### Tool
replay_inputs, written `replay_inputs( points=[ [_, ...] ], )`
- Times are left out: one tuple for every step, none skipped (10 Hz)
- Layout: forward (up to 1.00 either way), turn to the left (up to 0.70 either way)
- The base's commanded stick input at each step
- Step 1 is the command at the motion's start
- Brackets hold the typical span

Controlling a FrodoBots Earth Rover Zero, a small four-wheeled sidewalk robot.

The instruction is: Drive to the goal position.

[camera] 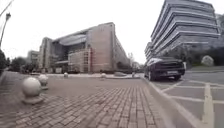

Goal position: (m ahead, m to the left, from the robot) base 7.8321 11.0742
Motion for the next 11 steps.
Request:
replay_inputs(
  points=[
    [0.70, 0.14],
    [0.70, 0.14],
    [0.70, 0.14],
    [0.70, 0.14],
    [0.70, 0.14],
    [0.70, 0.14],
    [0.70, 0.14],
    [0.70, 0.14],
    [0.70, 0.14],
    [0.70, 0.14],
    [0.70, 0.14]
  ],
)
